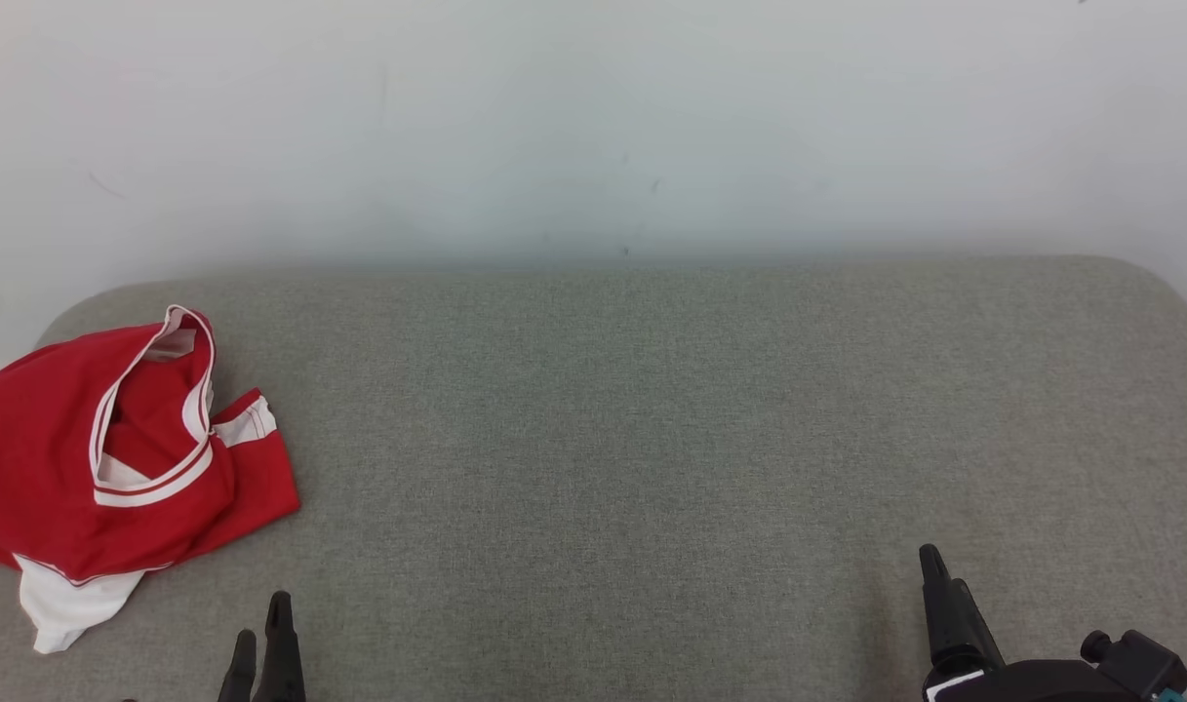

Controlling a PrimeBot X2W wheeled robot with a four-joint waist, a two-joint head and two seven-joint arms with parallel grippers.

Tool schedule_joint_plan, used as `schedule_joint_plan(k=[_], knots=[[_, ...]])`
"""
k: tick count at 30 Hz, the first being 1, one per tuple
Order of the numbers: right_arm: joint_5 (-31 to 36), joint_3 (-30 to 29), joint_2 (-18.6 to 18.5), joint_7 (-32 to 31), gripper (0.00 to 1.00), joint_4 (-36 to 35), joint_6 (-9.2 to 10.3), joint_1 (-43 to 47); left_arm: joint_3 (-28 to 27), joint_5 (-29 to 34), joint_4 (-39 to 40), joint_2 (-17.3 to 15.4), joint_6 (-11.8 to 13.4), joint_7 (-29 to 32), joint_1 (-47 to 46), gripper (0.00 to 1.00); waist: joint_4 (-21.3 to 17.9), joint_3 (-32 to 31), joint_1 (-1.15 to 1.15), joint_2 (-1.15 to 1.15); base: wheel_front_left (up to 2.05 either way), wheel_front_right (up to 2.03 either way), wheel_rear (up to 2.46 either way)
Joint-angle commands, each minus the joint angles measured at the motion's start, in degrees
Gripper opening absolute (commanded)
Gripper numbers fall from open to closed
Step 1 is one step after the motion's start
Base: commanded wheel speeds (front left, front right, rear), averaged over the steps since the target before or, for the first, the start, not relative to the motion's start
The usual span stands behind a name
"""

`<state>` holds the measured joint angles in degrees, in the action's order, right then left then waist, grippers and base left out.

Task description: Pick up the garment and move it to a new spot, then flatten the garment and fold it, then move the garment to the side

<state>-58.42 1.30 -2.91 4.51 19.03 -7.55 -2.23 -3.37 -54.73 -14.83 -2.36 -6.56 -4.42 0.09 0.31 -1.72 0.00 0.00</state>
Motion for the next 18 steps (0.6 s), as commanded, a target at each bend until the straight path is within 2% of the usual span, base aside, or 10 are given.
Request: schedule_joint_plan(k=[1, 18], knots=[[2.8, 0.4, -0.6, 0.7, 1.0, -0.2, 0.05, -0.1, 0.2, 2.9, 0.8, -0.4, -0.2, -0.7, 0.3, 1.0, 0.0, -0.1, 0.0, 0.0, 0.0, 0.0, 0.0], [15.2, 2.2, -1.0, 3.2, 1.0, 3.3, 0.06, 0.2, 1.4, 17.8, 1.5, -0.5, -0.3, -3.5, 1.7, 1.0, 0.2, -1.2, 0.0, 0.0, 0.0, 0.0, 0.0]])
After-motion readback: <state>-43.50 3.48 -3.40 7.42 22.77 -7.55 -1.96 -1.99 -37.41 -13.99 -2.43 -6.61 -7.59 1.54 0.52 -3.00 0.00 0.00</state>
